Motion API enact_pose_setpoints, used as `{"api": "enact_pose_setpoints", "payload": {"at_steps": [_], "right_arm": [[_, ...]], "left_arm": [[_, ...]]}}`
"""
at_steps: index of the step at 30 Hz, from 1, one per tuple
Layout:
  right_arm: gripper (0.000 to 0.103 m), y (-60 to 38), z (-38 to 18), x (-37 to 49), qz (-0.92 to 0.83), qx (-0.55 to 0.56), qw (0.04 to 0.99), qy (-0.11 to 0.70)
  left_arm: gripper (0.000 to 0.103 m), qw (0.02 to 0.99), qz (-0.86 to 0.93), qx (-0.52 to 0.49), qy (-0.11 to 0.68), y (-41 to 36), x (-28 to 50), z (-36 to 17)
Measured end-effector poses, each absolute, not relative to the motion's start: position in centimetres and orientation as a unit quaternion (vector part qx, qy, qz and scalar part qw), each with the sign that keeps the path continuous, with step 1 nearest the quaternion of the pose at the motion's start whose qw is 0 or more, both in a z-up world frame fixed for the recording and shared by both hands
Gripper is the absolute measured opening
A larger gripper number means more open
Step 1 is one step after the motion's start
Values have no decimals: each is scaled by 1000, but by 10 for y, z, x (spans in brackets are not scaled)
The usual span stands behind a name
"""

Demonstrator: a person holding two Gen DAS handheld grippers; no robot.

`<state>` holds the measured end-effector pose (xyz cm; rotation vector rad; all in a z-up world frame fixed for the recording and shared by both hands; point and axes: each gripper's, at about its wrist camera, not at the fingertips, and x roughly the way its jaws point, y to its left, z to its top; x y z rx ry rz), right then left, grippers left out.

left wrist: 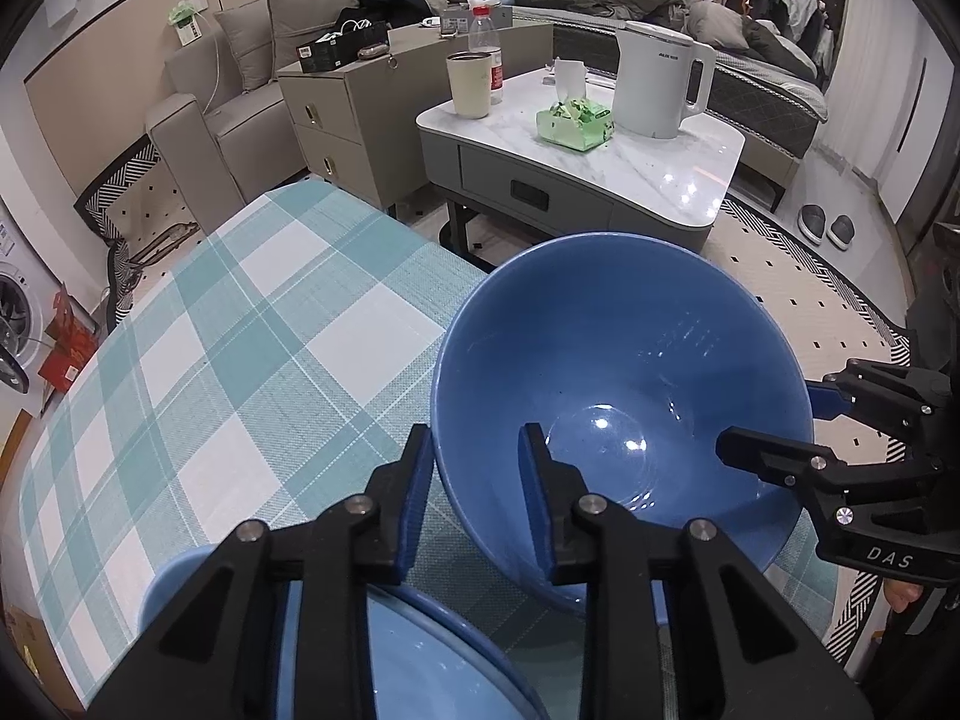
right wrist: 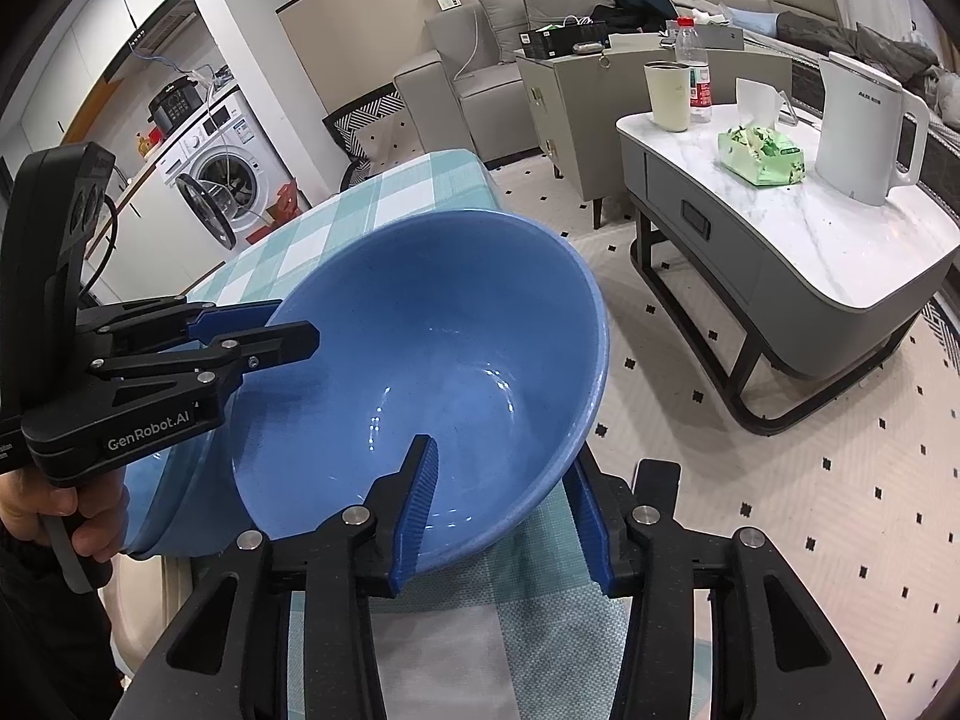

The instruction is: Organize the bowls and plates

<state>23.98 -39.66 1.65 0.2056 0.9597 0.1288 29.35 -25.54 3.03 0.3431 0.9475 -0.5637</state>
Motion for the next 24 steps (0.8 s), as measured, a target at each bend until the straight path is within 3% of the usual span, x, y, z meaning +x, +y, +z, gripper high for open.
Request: {"api": "enact_pose_setpoints", "payload": {"at_steps": [8, 24], "right_arm": [[37, -397, 19, 238, 57, 95, 882, 457], [36, -393, 32, 230, 61, 89, 893, 437]], "left_arm": [[27, 842, -266, 157, 443, -253, 292, 35], [27, 854, -259, 152, 425, -247, 283, 53]]}}
